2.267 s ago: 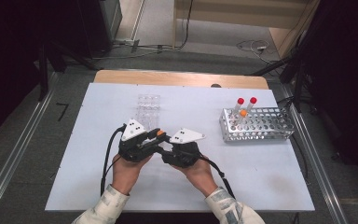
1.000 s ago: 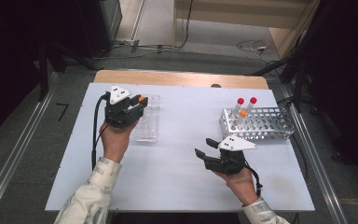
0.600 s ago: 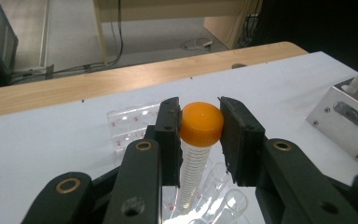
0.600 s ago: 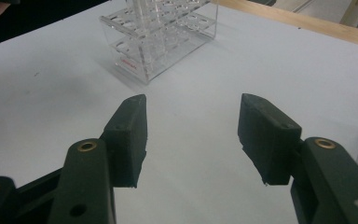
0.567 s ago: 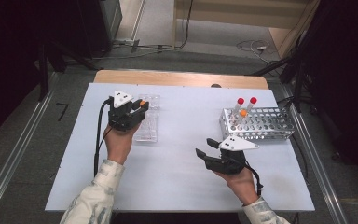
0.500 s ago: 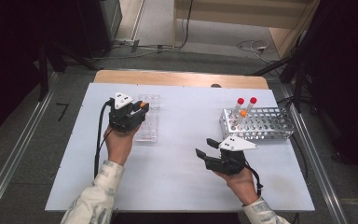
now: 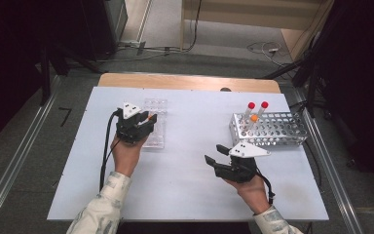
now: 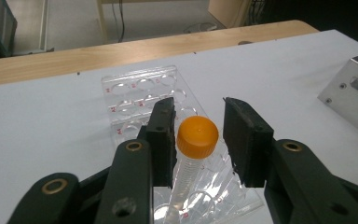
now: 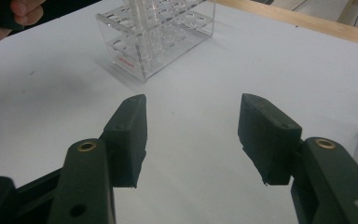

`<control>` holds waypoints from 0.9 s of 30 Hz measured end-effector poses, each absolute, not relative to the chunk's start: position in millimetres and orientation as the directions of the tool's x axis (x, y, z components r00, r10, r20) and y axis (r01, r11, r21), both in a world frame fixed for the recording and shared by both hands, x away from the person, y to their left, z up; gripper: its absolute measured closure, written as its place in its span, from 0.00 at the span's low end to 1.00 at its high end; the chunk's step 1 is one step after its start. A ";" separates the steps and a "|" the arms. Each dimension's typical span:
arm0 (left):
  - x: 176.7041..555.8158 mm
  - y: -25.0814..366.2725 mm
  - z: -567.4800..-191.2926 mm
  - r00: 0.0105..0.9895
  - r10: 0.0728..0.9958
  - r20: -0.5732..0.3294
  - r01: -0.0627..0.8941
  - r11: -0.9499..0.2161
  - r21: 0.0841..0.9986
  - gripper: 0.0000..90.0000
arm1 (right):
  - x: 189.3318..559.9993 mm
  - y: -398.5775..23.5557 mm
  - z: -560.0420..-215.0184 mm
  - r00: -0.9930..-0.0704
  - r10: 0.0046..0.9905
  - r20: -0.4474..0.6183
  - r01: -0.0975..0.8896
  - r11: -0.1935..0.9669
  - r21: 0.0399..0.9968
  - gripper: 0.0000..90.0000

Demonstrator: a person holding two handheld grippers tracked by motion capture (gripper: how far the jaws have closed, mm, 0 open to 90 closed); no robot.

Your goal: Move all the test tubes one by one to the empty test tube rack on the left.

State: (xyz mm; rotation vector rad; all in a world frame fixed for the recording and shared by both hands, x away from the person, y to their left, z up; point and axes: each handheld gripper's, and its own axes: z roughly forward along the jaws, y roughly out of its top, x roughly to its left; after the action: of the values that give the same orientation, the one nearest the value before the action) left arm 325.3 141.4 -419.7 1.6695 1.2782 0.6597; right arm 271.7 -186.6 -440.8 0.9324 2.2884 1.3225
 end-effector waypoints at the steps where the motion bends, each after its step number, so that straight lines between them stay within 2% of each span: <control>1: 324.5 142.3 -418.9 0.322 0.940 -0.109 0.459 -0.054 0.887 0.69 | 272.1 -187.6 -440.5 -0.725 0.688 0.031 0.370 0.350 0.861 0.45; 4: 320.4 144.3 -416.5 0.312 0.943 -0.111 0.457 -0.046 0.888 0.59 | 274.5 -192.7 -440.2 -0.706 0.707 0.028 0.377 0.342 0.861 0.43; 6: 315.3 144.8 -415.5 0.294 0.949 -0.119 0.447 -0.027 0.894 0.44 | 276.8 -197.4 -440.0 -0.688 0.726 0.017 0.378 0.338 0.862 0.40; 10: 303.4 145.4 -414.9 0.298 0.945 -0.133 0.437 -0.011 0.899 0.32 | 283.5 -208.0 -440.4 -0.637 0.771 -0.004 0.393 0.330 0.858 0.37; 16: 287.7 144.5 -413.3 0.317 0.939 -0.133 0.429 -0.017 0.903 0.27 | 294.8 -231.0 -438.7 -0.544 0.839 0.003 0.414 0.265 0.871 0.37; 20: 280.4 140.4 -411.6 0.338 0.933 -0.124 0.420 -0.032 0.907 0.25 | 304.4 -247.6 -437.6 -0.446 0.895 0.017 0.431 0.198 0.880 0.37; 27: 278.3 135.7 -413.1 0.354 0.927 -0.125 0.420 -0.038 0.907 0.23 | 325.0 -263.2 -440.6 -0.340 0.940 0.008 0.438 0.151 0.886 0.46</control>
State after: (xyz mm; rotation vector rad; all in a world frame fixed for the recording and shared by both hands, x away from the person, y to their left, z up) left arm 278.3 135.7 -413.1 1.6360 1.2277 0.6474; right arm 325.0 -263.2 -440.6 1.3120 1.8606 1.1335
